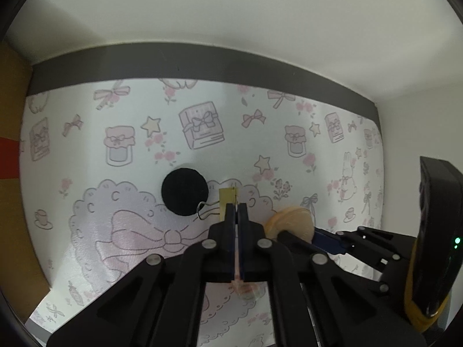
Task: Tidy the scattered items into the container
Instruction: 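Close the left gripper on the binder clip while the right gripper grasps the beige puff, then lift the binder clip and beige puff off the mat with both grippers, then carry the binder clip and beige puff over the cardboard box, then open the left gripper to drop the clip while the right gripper releases the beige puff, then withdraw both grippers from the box back over the mat, then grasp the beige-capped glass bottle with the right gripper while the left gripper grasps the black puff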
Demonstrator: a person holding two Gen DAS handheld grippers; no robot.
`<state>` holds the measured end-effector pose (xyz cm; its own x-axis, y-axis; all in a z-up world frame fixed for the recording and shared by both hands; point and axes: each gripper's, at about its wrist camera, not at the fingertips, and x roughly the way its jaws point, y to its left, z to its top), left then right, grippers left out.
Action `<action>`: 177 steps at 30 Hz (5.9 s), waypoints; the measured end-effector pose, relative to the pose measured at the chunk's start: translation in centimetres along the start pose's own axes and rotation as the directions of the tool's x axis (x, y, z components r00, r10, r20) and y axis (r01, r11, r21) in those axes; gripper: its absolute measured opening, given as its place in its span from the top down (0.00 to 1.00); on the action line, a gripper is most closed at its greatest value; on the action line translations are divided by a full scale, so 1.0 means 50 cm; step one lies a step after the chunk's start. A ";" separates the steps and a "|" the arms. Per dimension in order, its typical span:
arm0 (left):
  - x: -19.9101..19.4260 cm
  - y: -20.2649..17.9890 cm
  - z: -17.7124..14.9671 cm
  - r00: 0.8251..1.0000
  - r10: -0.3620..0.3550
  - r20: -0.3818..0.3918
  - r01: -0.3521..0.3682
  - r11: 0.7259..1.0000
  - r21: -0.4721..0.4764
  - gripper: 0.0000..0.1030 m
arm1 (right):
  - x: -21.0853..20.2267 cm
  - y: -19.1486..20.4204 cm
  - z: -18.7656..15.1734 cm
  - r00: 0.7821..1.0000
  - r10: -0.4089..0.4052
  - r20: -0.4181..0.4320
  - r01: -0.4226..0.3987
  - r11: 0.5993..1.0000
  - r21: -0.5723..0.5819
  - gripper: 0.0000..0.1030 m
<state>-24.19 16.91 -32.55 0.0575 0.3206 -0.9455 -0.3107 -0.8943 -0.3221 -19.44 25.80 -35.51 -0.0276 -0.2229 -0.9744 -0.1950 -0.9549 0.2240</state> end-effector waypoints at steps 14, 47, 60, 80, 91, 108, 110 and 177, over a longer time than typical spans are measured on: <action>-0.127 -0.015 -0.049 0.994 -0.004 0.111 -0.002 0.999 0.048 0.99 | -0.145 -0.023 -0.046 0.991 -0.027 0.129 0.027 1.000 0.002 0.82; -0.474 0.055 -0.172 0.913 0.010 0.408 -0.036 0.998 0.056 0.99 | -0.394 0.240 -0.142 0.911 -0.032 0.411 0.084 0.990 -0.110 0.82; -0.576 0.135 -0.193 0.870 0.047 0.490 -0.050 0.999 -0.007 0.99 | -0.440 0.359 -0.127 0.893 0.027 0.450 0.061 0.982 -0.178 0.81; -0.696 0.360 -0.226 0.815 0.135 0.563 -0.048 0.985 -0.168 0.99 | -0.456 0.617 -0.082 0.893 0.098 0.440 0.078 0.928 -0.364 0.81; -0.703 0.509 -0.254 0.821 0.189 0.538 -0.038 0.960 -0.278 0.99 | -0.389 0.762 -0.055 0.921 0.104 0.376 0.084 0.887 -0.453 0.81; -0.617 0.597 -0.253 0.881 0.175 0.439 -0.021 0.943 -0.332 0.98 | -0.262 0.804 -0.037 0.966 0.042 0.253 0.085 0.877 -0.472 0.73; -0.613 0.599 -0.251 0.883 0.172 0.437 -0.016 0.941 -0.338 0.98 | -0.260 0.797 -0.035 0.967 0.038 0.251 0.087 0.880 -0.468 0.65; -0.120 0.148 -0.171 0.988 0.134 0.073 -0.130 0.990 -0.051 0.14 | -0.083 0.084 -0.124 0.992 -0.118 0.051 0.122 0.988 -0.091 0.36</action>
<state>-18.75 5.71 -29.65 -0.0543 0.2199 -0.9740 -0.2668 -0.9432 -0.1980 -14.08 21.51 -30.40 -0.0541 -0.0985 -0.9937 -0.1074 -0.9888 0.1039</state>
